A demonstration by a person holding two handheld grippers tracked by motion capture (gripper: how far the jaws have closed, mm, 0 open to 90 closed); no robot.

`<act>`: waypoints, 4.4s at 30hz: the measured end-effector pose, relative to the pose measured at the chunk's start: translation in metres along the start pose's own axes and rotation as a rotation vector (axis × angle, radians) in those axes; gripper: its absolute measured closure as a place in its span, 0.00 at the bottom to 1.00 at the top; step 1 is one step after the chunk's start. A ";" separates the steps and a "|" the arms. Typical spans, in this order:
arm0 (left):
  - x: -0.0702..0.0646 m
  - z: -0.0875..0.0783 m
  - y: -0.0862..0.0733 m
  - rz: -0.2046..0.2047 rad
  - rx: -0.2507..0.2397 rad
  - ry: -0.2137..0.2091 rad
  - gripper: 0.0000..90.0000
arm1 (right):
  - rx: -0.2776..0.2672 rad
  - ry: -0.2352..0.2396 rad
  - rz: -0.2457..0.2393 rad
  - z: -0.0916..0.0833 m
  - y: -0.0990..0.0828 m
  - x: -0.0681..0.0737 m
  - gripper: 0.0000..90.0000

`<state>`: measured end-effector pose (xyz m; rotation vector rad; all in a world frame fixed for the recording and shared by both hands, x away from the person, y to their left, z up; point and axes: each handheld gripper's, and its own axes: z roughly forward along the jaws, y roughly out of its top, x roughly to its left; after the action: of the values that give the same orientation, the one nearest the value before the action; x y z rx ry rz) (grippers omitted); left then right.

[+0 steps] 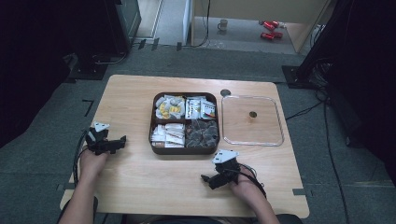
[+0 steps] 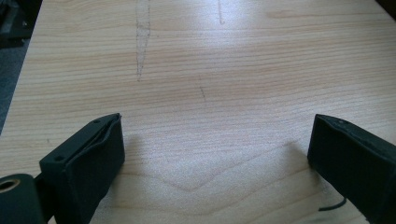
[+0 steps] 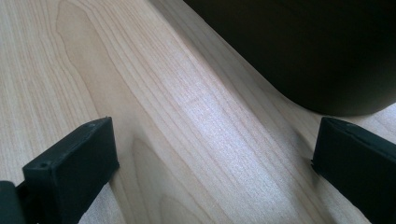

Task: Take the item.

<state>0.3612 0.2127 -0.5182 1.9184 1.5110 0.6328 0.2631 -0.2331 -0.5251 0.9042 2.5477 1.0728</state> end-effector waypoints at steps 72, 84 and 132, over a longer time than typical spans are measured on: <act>0.003 -0.007 0.012 0.045 0.038 -0.121 0.36 | -0.001 0.004 -0.004 0.001 0.000 0.000 0.00; -0.003 -0.017 0.021 0.087 0.023 -0.166 0.40 | -0.001 0.004 -0.004 0.000 0.000 0.000 0.00; -0.060 -0.038 0.066 0.239 -0.013 -0.421 0.51 | 0.000 -0.001 -0.001 0.000 0.000 0.000 0.00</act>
<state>0.3655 0.1503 -0.4440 2.0790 1.0248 0.3071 0.2632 -0.2329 -0.5252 0.9038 2.5464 1.0722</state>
